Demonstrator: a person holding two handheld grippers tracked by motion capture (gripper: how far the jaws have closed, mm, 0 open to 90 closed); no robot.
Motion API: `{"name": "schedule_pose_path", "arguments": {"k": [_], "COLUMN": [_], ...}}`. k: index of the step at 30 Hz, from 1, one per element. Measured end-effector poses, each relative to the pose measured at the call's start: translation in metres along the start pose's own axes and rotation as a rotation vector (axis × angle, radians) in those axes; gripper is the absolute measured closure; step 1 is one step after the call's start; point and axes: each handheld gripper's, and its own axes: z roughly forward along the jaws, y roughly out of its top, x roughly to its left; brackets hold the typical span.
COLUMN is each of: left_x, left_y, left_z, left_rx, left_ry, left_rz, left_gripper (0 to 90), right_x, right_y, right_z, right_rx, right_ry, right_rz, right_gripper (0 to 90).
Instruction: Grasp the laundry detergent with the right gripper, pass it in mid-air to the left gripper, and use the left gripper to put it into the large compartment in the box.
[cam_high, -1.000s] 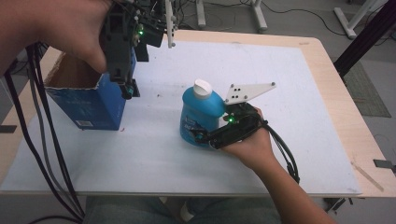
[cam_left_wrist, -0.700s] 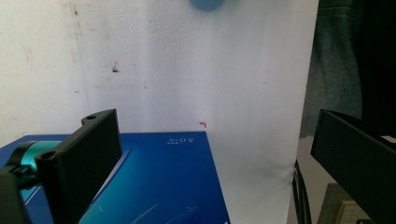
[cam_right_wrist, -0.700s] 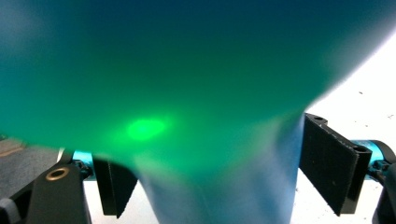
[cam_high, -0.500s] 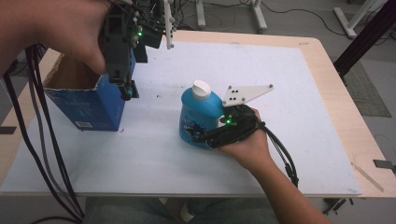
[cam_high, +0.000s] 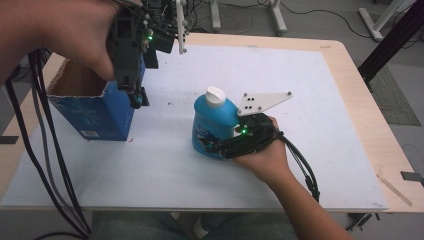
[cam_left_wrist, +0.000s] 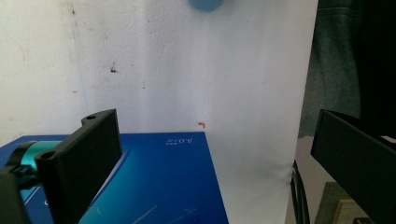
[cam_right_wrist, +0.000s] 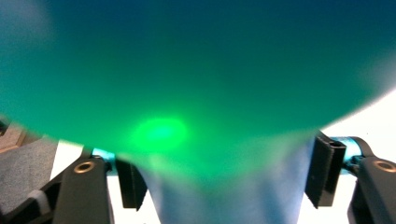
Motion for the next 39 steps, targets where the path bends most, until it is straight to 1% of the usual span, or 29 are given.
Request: {"name": "schedule_pose_path", "arguments": {"k": [3,10,12,17,20,21,22,26,30,32,33,36,38,39], "left_x": [0.000,0.000,0.000,0.001,0.001,0.001,0.000,-0.001,-0.002,-0.003,-0.003,-0.004,-0.006,-0.006], "left_y": [0.001,0.001,0.001,-0.001,-0.001,-0.001,-0.001,-0.002,-0.002,-0.002,-0.001,0.001,0.003,0.004], "left_z": [0.001,0.001,0.002,0.003,0.003,0.004,0.004,0.004,0.002,0.001,0.001,-0.001,-0.002,-0.003], "left_rx": [-0.001,0.005,0.006,0.006,0.007,0.009,0.014,0.006,0.002,-0.002,-0.003,-0.010,-0.014,-0.017], "left_ry": [0.000,-0.003,-0.003,-0.004,-0.008,-0.009,-0.006,0.001,-0.004,-0.008,-0.011,-0.017,-0.024,-0.026], "left_rz": [-0.005,-0.002,-0.012,-0.011,-0.011,-0.015,-0.021,-0.025,-0.026,-0.027,-0.033,-0.034,-0.036,-0.029], "left_gripper": [1.7,1.7,1.7,1.7,1.7,1.7,1.7,1.7,1.7,1.7,1.7,1.7,1.7,1.7], "right_x": [0.000,0.000,0.001,0.003,0.005,0.005,0.005,0.002,0.001,0.001,0.001,0.003,0.005,0.006], "right_y": [0.000,0.000,0.000,-0.001,0.000,0.000,0.000,0.000,0.002,0.005,0.007,0.014,0.019,0.021], "right_z": [0.000,0.000,0.000,0.002,0.001,0.001,0.001,-0.001,-0.005,-0.008,-0.009,-0.012,-0.012,-0.013], "right_rx": [-0.009,-0.016,-0.021,-0.035,-0.046,-0.049,-0.049,-0.058,-0.072,-0.070,-0.067,-0.056,-0.043,-0.037], "right_ry": [0.001,-0.003,-0.004,-0.018,-0.032,-0.036,-0.038,-0.032,-0.026,-0.024,-0.017,-0.001,0.012,0.018], "right_rz": [-0.001,-0.010,-0.019,-0.038,-0.059,-0.067,-0.064,-0.043,-0.034,-0.046,-0.048,-0.063,-0.081,-0.091], "right_gripper": [32.8,36.0,38.9,41.5,43.7,44.3,44.7,45.8,46.0,46.0,46.0,46.0,46.0,46.0]}}
